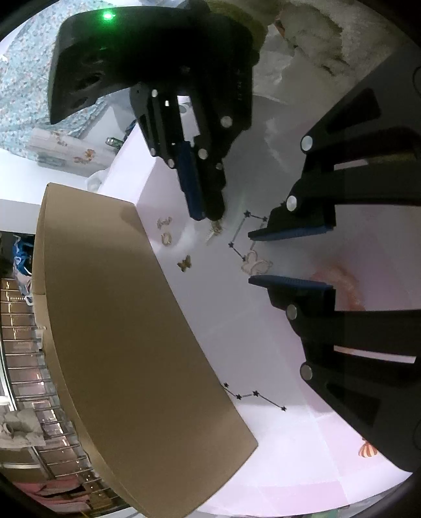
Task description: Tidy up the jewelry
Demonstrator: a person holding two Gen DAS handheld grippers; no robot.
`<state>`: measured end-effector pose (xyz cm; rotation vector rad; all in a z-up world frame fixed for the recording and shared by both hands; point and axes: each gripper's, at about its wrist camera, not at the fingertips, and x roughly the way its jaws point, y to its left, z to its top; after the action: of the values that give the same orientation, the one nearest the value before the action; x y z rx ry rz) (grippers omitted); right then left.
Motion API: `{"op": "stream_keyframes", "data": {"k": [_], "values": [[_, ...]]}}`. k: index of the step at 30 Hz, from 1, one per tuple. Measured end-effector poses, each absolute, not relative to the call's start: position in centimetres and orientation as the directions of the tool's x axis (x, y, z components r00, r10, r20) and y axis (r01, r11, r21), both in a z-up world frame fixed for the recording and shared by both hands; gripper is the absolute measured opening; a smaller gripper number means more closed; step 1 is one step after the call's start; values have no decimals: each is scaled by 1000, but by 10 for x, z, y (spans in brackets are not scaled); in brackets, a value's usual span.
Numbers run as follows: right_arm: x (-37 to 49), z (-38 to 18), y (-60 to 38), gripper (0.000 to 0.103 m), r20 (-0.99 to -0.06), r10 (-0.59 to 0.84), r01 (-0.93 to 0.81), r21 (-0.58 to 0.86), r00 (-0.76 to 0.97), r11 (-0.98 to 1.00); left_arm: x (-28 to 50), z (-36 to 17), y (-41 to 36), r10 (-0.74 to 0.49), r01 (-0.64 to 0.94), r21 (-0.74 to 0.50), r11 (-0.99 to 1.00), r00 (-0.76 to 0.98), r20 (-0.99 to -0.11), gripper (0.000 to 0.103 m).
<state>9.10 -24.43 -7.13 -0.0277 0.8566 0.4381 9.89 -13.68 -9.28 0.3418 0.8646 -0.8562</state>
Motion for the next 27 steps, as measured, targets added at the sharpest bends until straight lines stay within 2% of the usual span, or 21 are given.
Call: {"op": "stream_keyframes", "data": {"k": [27], "values": [[90,-72,-250,10,-720,354,-350,164,597,922,106,-93,-138,-480,771,18,637,415,-773,22]]}}
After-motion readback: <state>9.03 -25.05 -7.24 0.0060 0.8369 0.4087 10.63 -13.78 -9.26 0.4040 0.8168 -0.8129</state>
